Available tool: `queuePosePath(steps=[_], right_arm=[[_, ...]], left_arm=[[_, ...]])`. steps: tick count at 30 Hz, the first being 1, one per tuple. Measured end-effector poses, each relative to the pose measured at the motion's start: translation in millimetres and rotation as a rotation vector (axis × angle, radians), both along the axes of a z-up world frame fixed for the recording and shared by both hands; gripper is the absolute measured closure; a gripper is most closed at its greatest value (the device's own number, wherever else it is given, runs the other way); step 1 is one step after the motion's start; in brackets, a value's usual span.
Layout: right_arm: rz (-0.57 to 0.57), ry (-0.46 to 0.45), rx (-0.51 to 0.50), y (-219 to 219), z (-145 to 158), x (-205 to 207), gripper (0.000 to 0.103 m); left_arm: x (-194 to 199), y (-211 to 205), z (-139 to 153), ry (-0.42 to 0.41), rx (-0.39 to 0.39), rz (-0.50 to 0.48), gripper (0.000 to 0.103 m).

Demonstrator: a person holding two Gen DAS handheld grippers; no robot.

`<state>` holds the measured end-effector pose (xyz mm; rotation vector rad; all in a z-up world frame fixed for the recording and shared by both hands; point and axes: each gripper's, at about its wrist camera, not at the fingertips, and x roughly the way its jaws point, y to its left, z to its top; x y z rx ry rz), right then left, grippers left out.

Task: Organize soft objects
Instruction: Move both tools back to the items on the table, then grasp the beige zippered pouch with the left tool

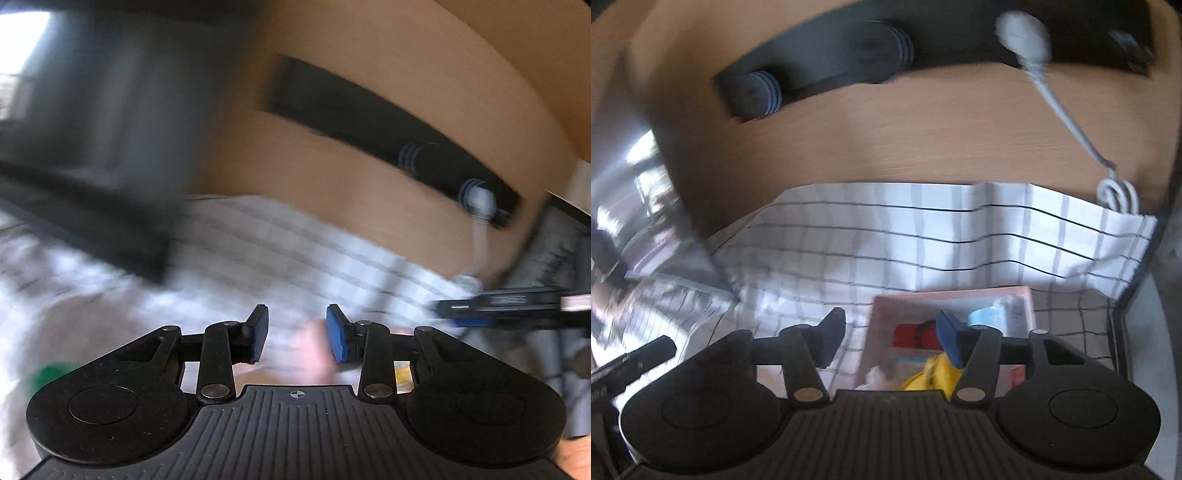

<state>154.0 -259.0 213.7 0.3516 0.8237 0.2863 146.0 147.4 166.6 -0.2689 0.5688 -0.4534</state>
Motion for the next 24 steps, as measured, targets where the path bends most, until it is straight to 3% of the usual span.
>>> queuePosePath(steps=[5, 10, 13, 14, 17, 24], right_arm=[[0.17, -0.069, -0.054, 55, 5, -38, 0.042], [0.363, -0.026, -0.079, 121, -24, -62, 0.039], [0.378, 0.028, -0.053, 151, -50, -64, 0.039], [0.369, 0.034, -0.059, 159, -57, -65, 0.041], [0.359, 0.073, -0.101, 183, -77, -64, 0.079], [0.315, 0.054, -0.166, 212, -98, -66, 0.08]], left_arm=[[-29, 70, -48, 0.169, -0.021, 0.169, 0.065], [-47, 96, -94, 0.289, -0.129, 0.196, 0.065], [-52, 102, -113, 0.302, -0.208, 0.193, 0.065], [-50, 101, -118, 0.322, -0.214, 0.202, 0.065], [-48, 103, -131, 0.382, -0.234, 0.227, 0.065], [-32, 123, -151, 0.422, -0.352, 0.232, 0.065]])
